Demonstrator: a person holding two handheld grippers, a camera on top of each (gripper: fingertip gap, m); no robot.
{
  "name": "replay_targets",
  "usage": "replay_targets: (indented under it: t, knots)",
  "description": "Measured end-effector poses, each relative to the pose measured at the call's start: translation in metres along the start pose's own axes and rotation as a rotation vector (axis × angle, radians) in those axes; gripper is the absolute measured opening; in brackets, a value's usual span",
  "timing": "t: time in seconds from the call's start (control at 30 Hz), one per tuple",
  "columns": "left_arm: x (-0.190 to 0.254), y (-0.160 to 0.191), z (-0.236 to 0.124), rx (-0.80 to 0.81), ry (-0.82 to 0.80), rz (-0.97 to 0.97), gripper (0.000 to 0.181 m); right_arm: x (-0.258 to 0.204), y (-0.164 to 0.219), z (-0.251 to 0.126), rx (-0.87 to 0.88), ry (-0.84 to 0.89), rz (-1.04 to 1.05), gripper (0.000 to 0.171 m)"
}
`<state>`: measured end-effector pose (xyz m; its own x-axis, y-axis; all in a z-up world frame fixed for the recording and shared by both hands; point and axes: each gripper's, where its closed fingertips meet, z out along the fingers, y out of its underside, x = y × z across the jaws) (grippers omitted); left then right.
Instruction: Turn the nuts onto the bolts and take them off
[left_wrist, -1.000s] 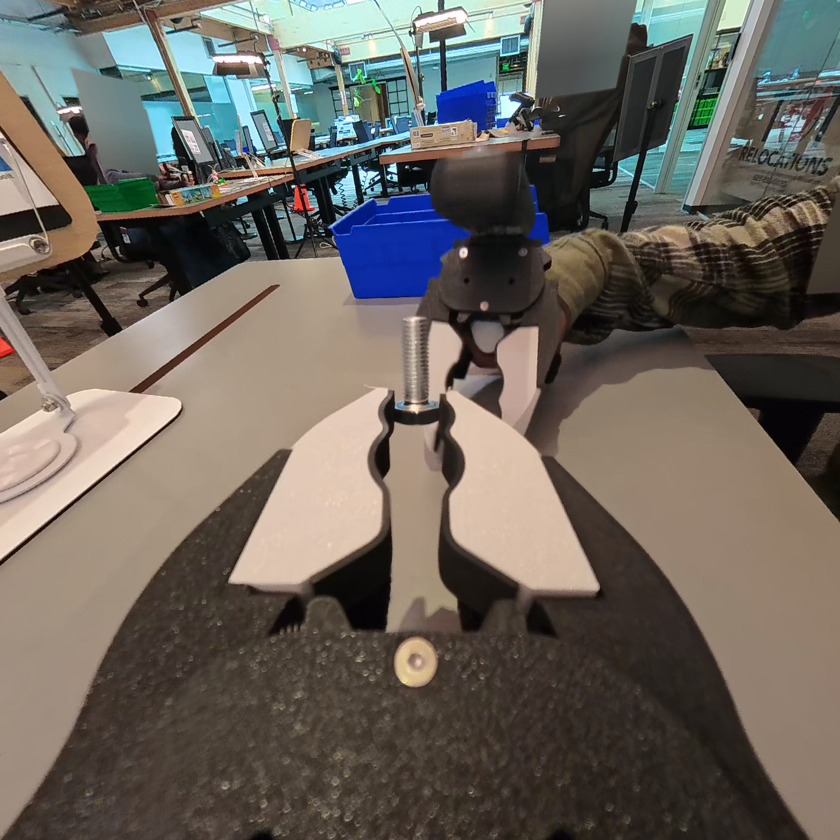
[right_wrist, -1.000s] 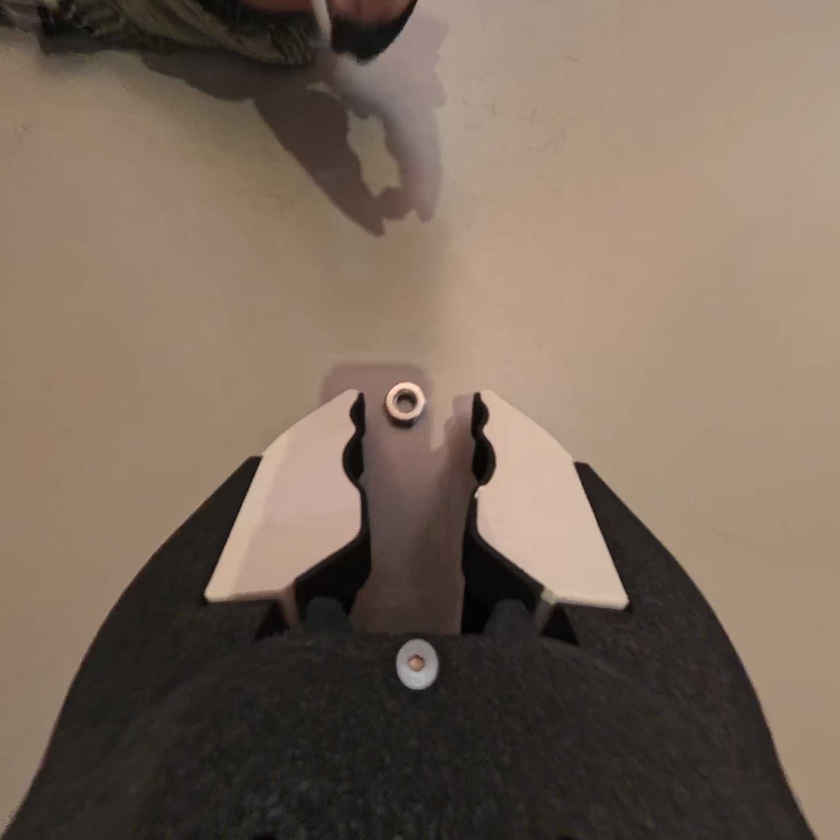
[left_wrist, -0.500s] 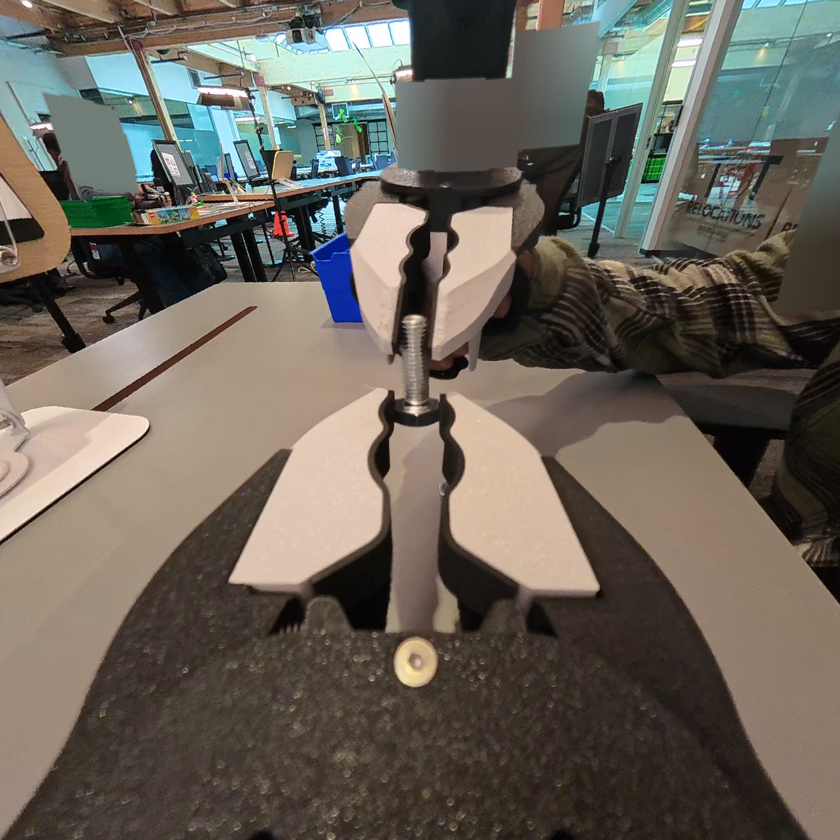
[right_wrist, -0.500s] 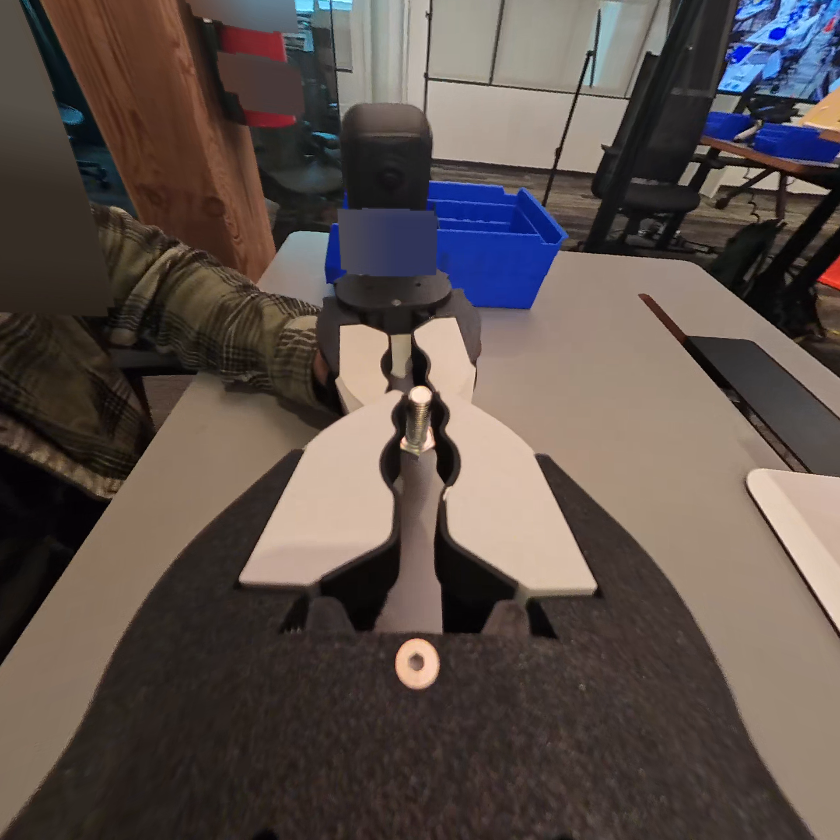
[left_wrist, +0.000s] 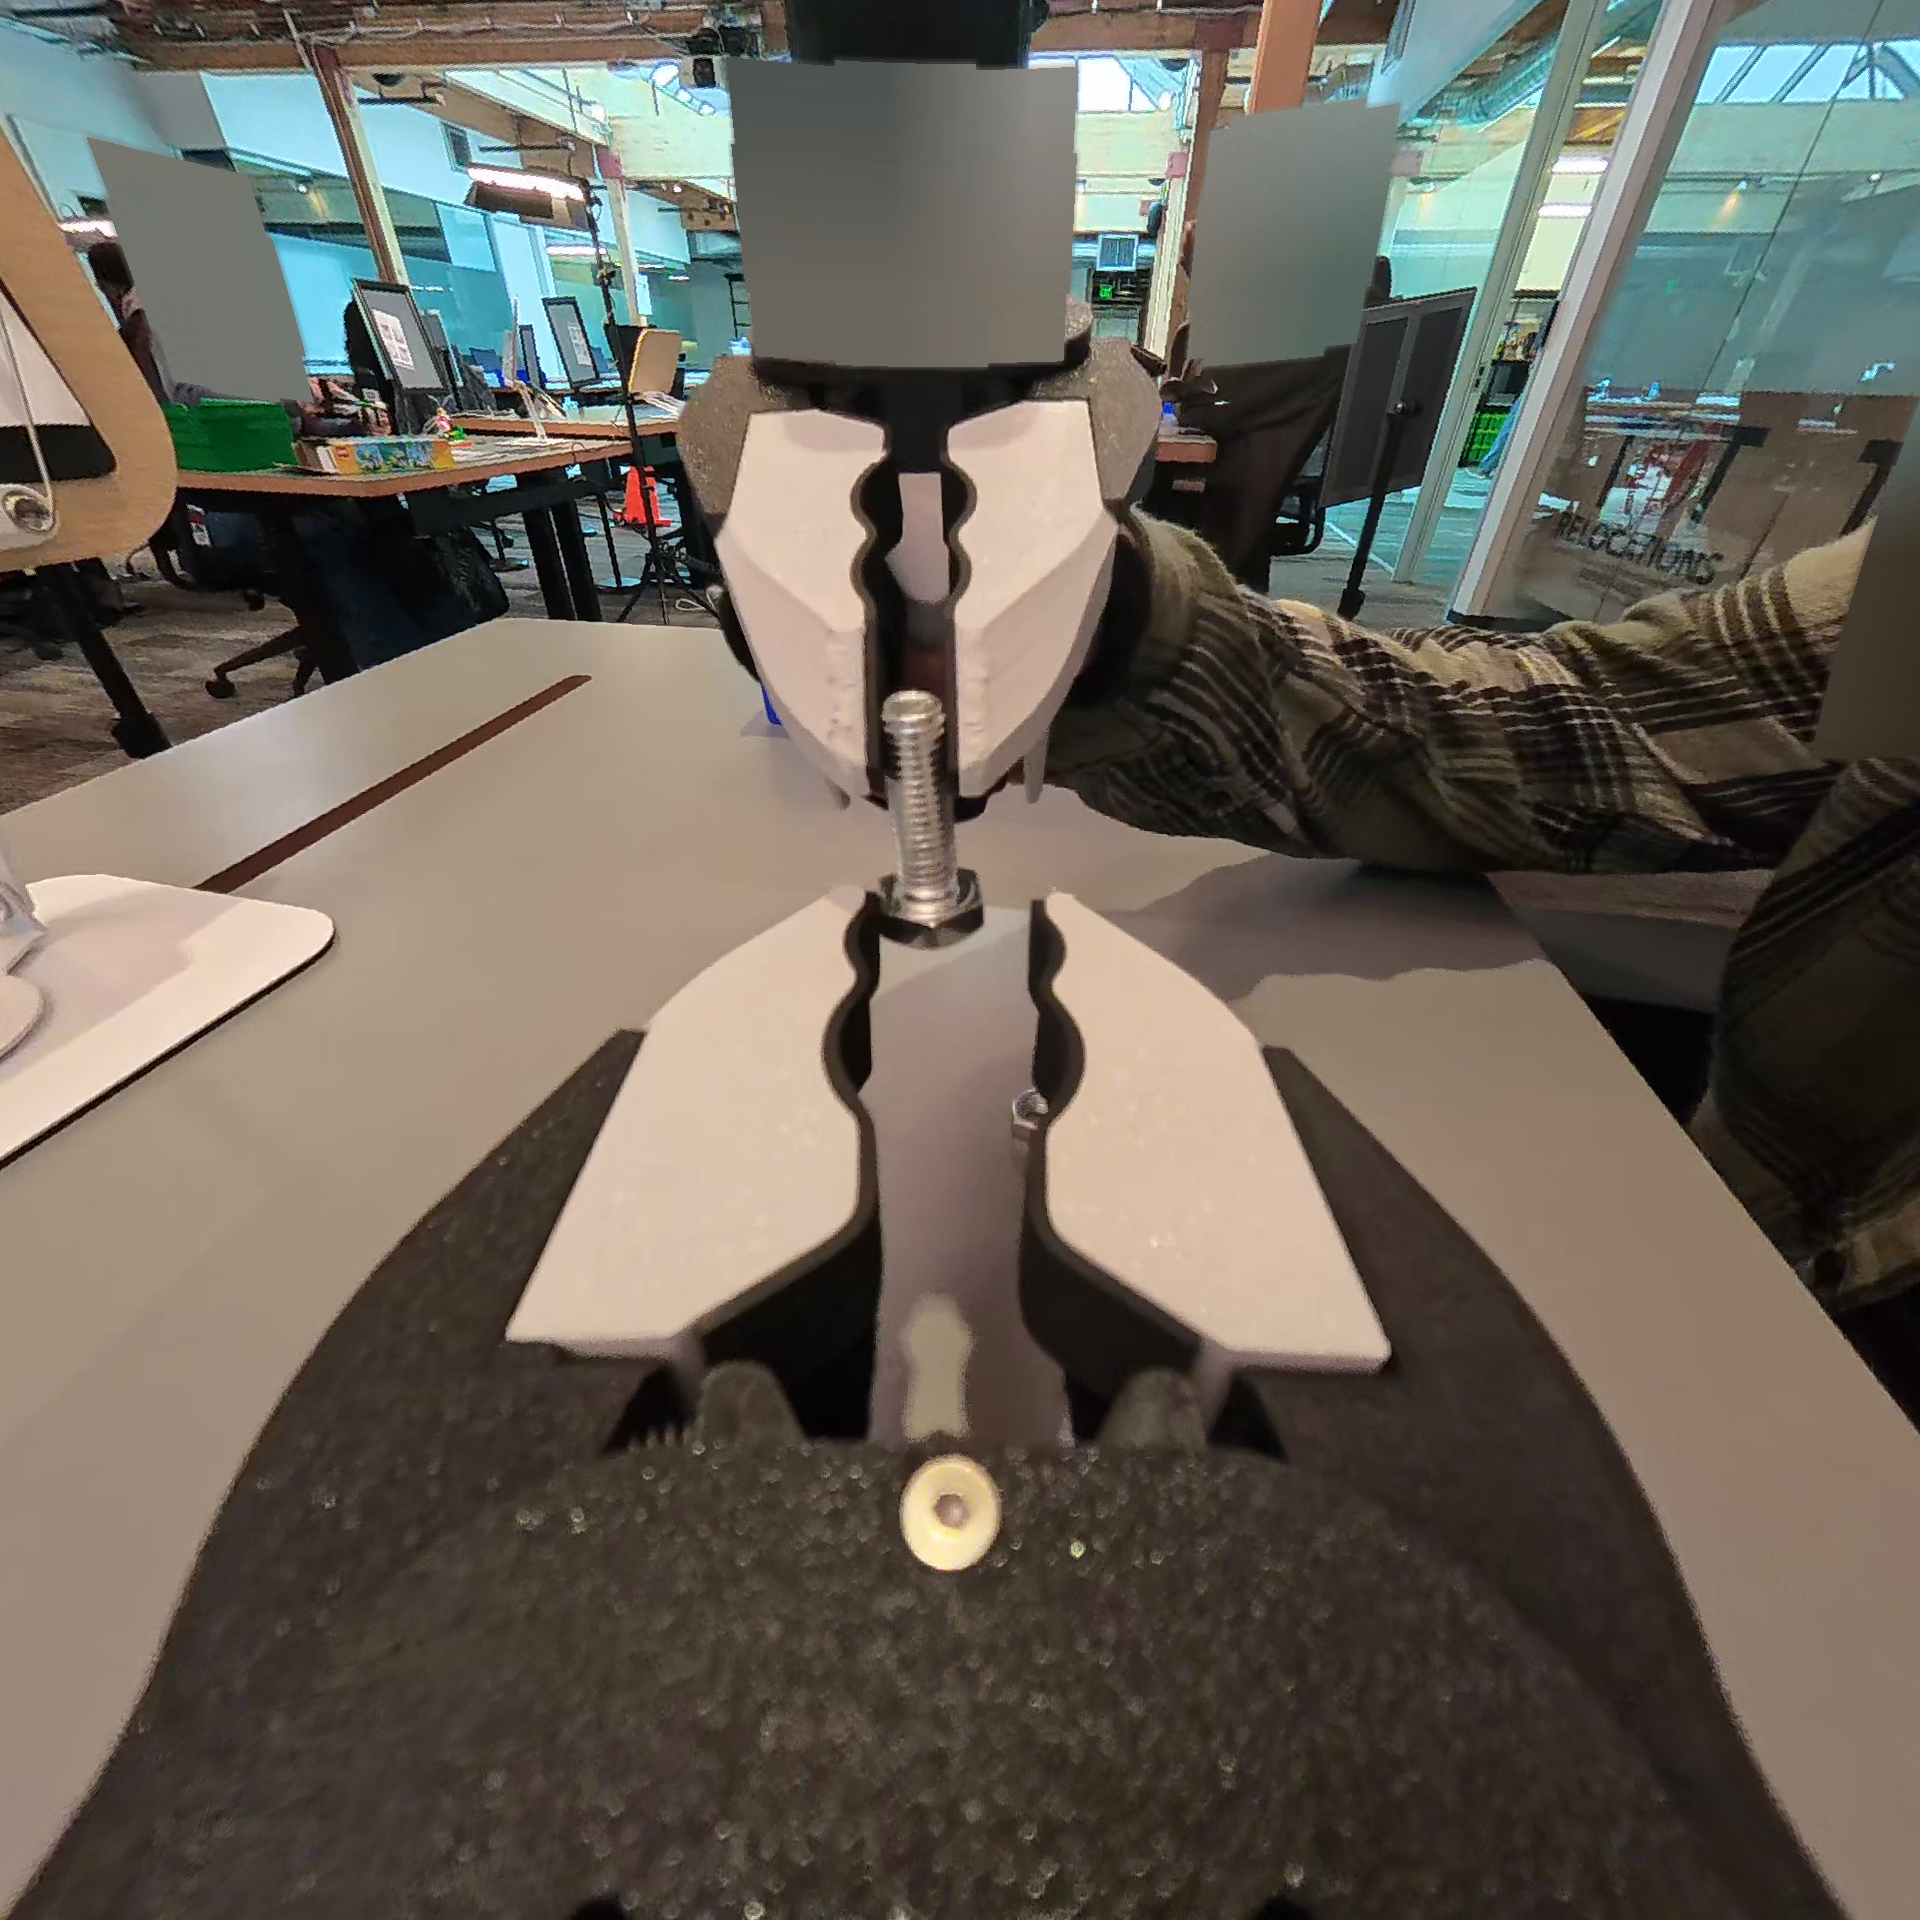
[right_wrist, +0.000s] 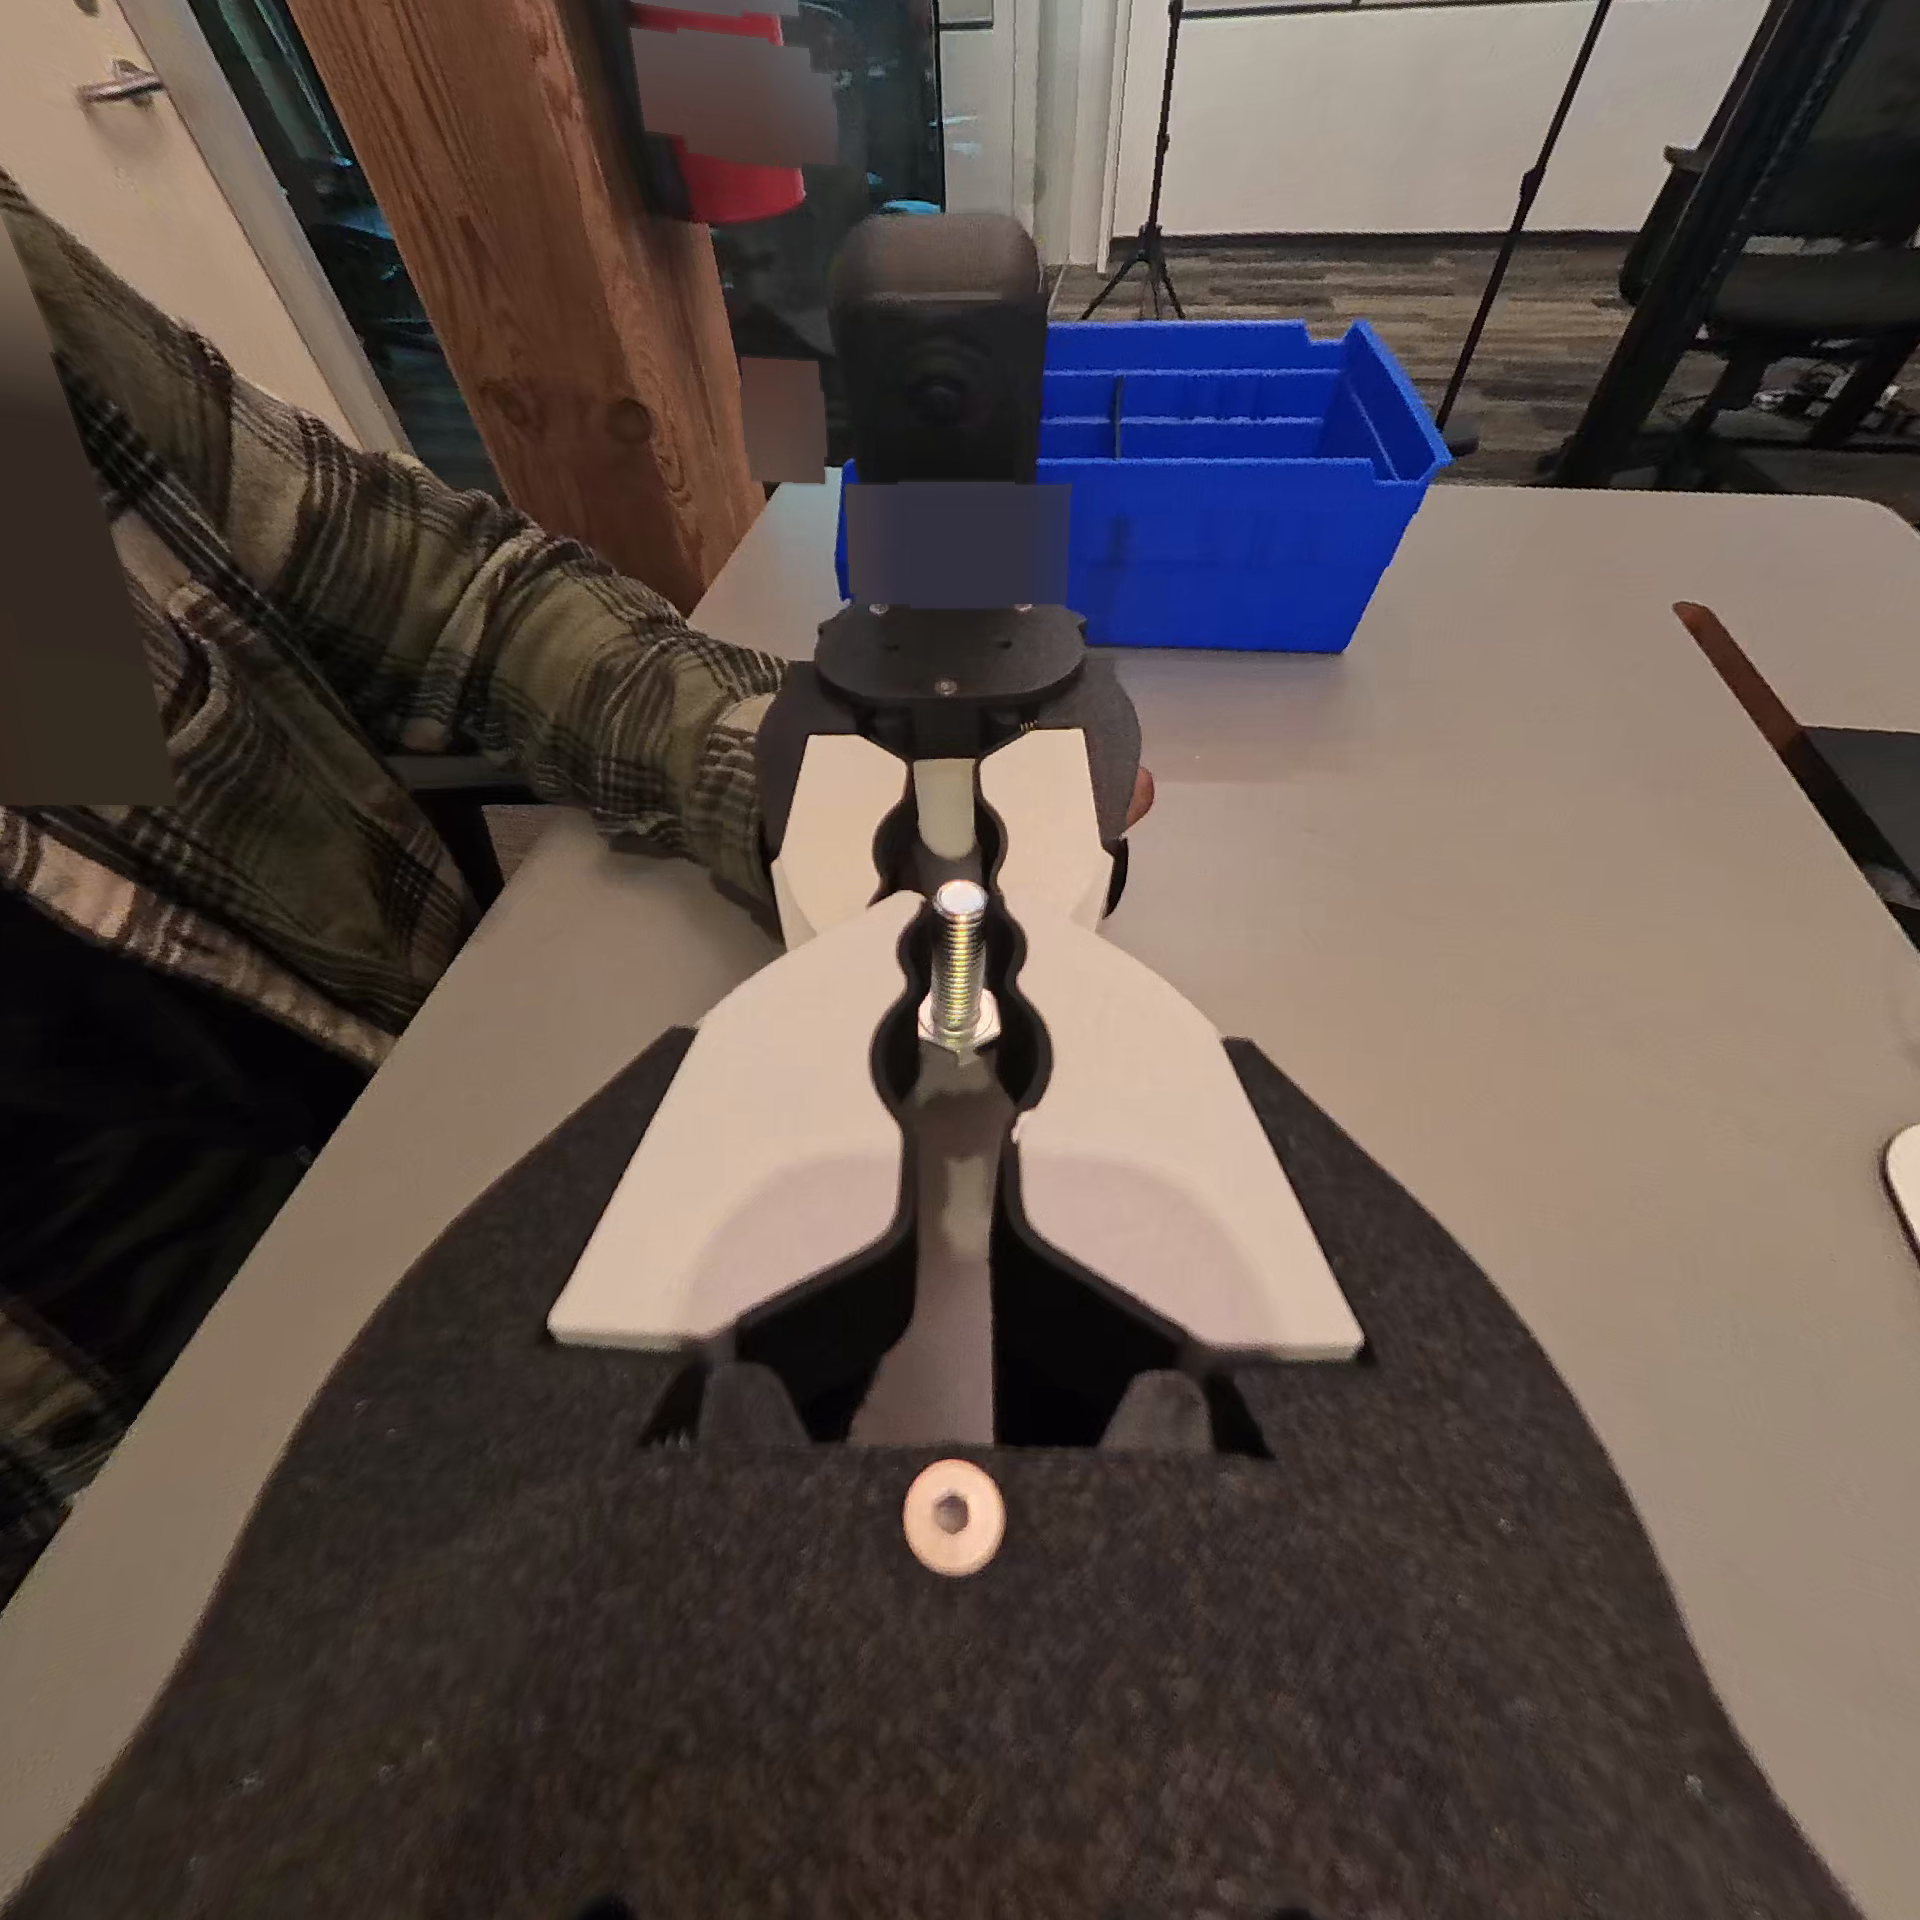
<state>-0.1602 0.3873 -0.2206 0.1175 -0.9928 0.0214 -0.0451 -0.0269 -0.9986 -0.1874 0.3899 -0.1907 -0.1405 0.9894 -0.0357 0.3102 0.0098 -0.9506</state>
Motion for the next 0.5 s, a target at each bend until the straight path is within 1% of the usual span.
replay_targets:
  t: [0.17,0.5]
  knots:
    - [0.0014,0.0025,0.0023,-0.012,0.000,0.000,0.024,-0.0027,-0.0006,-0.0037,0.040,-0.032,0.012,0.009]
    - [0.0020,0.0003,0.0017,0.002,-0.003,-0.008,0.019,-0.0057,-0.0006,0.0004,0.071,-0.060,0.015,0.009]
